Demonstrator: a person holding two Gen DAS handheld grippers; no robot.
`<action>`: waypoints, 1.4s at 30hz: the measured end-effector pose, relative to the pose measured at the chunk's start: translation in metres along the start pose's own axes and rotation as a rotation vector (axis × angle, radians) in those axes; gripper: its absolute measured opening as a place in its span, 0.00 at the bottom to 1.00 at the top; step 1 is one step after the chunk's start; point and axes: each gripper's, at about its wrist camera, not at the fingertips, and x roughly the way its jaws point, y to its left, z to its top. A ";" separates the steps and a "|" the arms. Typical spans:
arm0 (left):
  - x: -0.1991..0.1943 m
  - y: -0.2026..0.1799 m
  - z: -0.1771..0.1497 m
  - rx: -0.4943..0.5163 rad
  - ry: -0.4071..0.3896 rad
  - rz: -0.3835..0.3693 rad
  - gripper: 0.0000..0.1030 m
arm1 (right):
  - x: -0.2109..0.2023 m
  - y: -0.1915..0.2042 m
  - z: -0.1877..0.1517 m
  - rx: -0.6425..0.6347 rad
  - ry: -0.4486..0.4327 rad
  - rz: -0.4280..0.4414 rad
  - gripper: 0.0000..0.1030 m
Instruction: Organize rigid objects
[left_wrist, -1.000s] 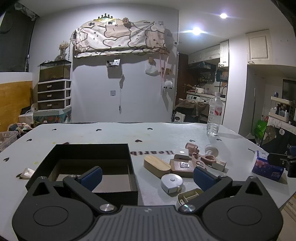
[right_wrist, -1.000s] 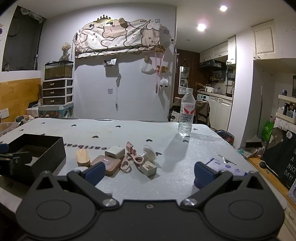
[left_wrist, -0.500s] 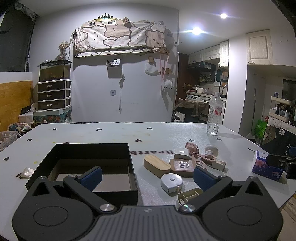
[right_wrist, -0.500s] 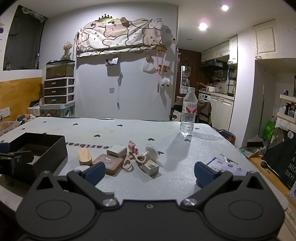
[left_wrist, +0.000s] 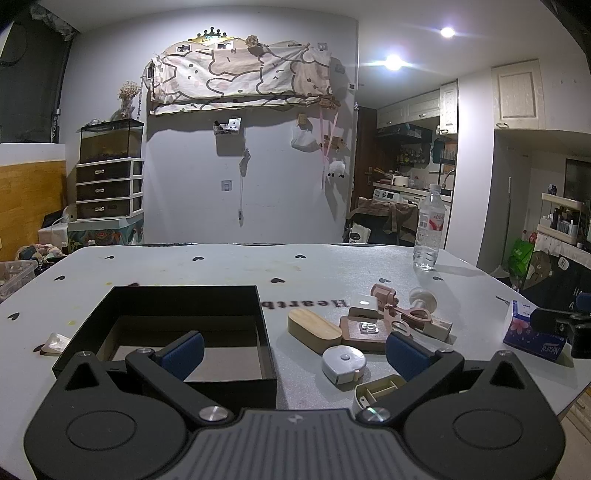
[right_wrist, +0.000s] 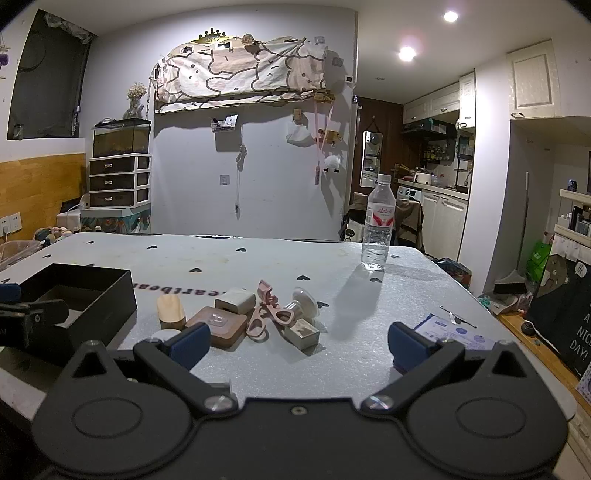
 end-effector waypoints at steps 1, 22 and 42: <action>0.000 0.000 0.000 0.000 0.000 0.000 1.00 | 0.000 0.000 0.000 0.000 0.000 0.000 1.00; -0.001 0.024 0.000 -0.024 -0.009 0.063 1.00 | 0.010 0.016 -0.003 0.003 -0.004 0.069 1.00; 0.008 0.115 -0.002 -0.119 0.038 0.316 1.00 | 0.057 0.089 -0.043 -0.106 0.092 0.234 1.00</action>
